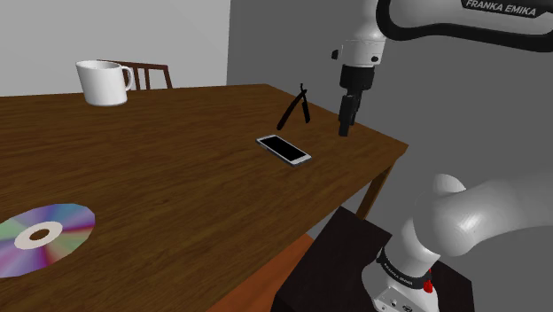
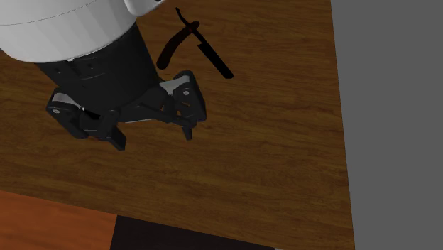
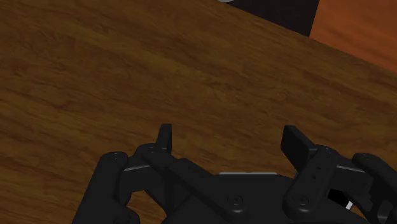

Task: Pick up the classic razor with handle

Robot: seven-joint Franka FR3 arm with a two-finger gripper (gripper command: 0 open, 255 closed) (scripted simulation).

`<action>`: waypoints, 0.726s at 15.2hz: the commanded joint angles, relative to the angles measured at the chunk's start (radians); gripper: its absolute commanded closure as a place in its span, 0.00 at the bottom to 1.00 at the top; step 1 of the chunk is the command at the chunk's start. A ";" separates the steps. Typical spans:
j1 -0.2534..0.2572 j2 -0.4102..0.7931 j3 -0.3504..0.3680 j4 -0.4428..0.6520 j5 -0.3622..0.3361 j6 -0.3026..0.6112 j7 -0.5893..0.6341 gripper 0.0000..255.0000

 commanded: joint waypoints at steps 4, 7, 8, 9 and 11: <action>0.011 0.075 -0.070 0.070 0.037 0.059 -0.082 0.00; 0.029 0.154 -0.139 0.150 0.088 0.105 -0.169 0.00; 0.036 0.182 -0.162 0.179 0.108 0.117 -0.199 0.00; 0.043 0.210 -0.185 0.209 0.131 0.127 -0.230 0.00; 0.058 0.269 -0.232 0.273 0.181 0.141 -0.293 0.00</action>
